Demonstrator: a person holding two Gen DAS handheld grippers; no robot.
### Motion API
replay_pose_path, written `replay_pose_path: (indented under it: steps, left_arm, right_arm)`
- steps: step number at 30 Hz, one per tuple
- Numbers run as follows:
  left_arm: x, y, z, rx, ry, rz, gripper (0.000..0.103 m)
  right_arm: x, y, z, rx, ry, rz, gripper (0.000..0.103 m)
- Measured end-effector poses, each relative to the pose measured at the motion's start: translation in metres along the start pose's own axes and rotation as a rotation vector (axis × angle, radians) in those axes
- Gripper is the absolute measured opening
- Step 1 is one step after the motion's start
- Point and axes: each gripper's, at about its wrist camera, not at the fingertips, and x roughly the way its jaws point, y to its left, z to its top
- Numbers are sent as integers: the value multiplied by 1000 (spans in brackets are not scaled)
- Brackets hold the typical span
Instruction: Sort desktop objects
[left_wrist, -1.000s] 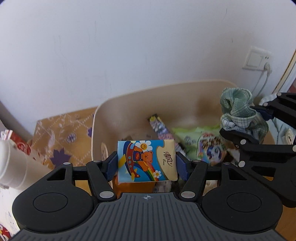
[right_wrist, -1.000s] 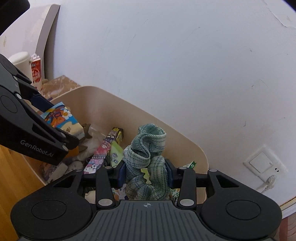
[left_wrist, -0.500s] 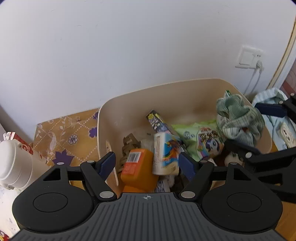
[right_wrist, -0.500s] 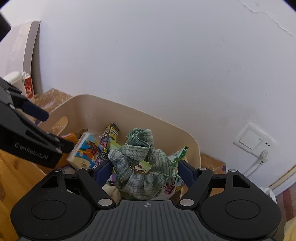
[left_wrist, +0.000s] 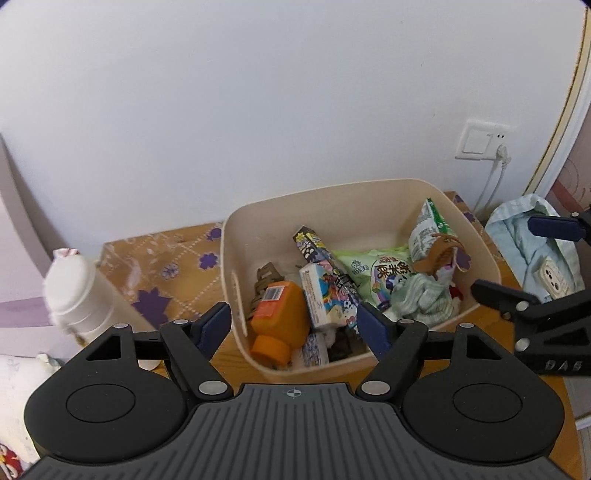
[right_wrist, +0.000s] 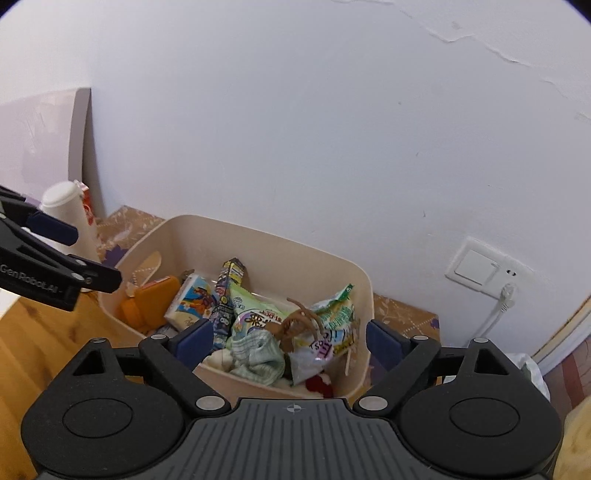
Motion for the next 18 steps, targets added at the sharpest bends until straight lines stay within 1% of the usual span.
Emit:
replay_pose_path:
  steps: [4, 6, 9, 11, 14, 18]
  left_arm:
    - [-33, -2, -14, -2, -22, 4, 76]
    - [-47, -7, -21, 11, -35, 14, 76]
    - [-55, -13, -26, 19, -41, 24, 76]
    - [-64, -13, -30, 6, -49, 26, 76]
    - [-68, -15, -32, -3, -51, 27, 76]
    - [-72, -13, -32, -3, -47, 30, 76]
  right_arm:
    - [-23, -4, -2, 6, -22, 6, 91]
    - [-26, -7, 2, 10, -29, -2, 91]
    - [-16, -12, 16, -4, -62, -8, 91]
    - [-15, -11, 19, -16, -69, -33, 91]
    - [-11, -14, 26, -2, -73, -34, 91]
    - [-20, -16, 33, 36, -81, -26, 91]
